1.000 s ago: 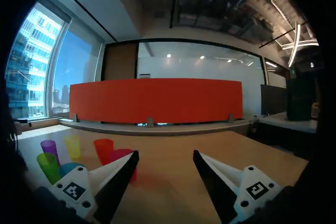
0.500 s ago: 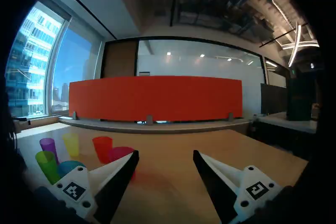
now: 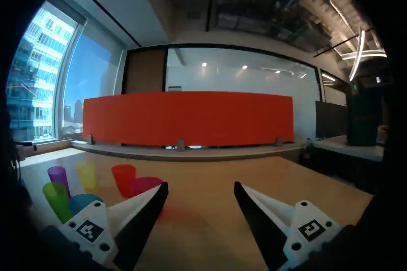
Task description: Pour water
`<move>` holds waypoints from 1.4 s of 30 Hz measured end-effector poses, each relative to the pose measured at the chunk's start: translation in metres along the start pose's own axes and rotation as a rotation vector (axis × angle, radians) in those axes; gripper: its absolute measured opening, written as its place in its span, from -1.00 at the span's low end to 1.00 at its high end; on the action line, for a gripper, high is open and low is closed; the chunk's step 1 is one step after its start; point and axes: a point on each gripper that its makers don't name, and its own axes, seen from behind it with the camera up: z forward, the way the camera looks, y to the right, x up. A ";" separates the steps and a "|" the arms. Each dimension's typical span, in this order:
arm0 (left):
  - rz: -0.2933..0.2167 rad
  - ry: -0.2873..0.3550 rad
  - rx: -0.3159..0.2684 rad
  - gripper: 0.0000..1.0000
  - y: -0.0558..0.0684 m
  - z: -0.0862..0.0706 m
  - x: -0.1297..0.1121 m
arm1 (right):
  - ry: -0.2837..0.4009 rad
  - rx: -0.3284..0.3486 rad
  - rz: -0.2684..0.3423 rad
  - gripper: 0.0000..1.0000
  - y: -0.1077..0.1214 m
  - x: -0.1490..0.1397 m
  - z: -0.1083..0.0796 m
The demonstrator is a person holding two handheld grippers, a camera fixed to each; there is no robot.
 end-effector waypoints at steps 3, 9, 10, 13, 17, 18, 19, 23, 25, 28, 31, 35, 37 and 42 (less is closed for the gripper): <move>0.000 0.000 0.000 0.98 0.000 0.000 0.000 | 0.000 0.000 0.000 1.00 0.000 -0.001 0.000; 0.000 0.000 0.000 0.98 -0.001 0.000 0.000 | 0.000 -0.005 0.000 1.00 0.001 -0.002 0.001; 0.000 0.000 0.000 0.98 -0.001 0.000 0.000 | 0.000 -0.011 0.000 1.00 0.002 -0.002 0.001; 0.000 0.000 0.000 0.97 -0.001 0.000 0.000 | 0.000 -0.050 -0.001 0.99 0.008 -0.002 0.003; 0.000 0.000 0.000 0.98 0.000 0.000 0.000 | 0.000 -0.082 0.000 1.00 0.013 -0.001 0.003; 0.000 0.000 0.000 0.98 0.000 0.000 0.000 | 0.000 -0.083 0.000 1.00 0.013 -0.001 0.003; 0.000 0.000 0.000 0.98 0.000 0.000 0.000 | 0.000 -0.082 0.000 1.00 0.013 -0.001 0.003; 0.000 0.000 0.000 0.99 0.000 0.000 0.000 | 0.000 -0.082 0.000 1.00 0.013 -0.001 0.002; 0.000 0.000 0.000 0.98 0.000 0.000 0.000 | 0.000 -0.082 0.000 0.99 0.013 -0.002 0.002; 0.000 0.000 0.000 0.98 0.000 0.000 0.000 | 0.000 -0.082 0.001 1.00 0.013 -0.002 0.002; 0.000 0.000 0.000 0.97 0.000 0.000 0.000 | 0.001 -0.082 0.001 1.00 0.013 -0.002 0.002; 0.000 0.000 0.000 0.98 0.000 0.000 0.000 | 0.001 -0.082 0.001 1.00 0.013 -0.002 0.002; -0.001 0.000 0.000 0.99 0.000 0.000 -0.001 | 0.001 -0.082 0.001 0.99 0.013 -0.002 0.002; -0.001 -0.001 0.000 0.98 0.000 0.000 -0.001 | 0.001 -0.082 0.001 1.00 0.013 -0.003 0.003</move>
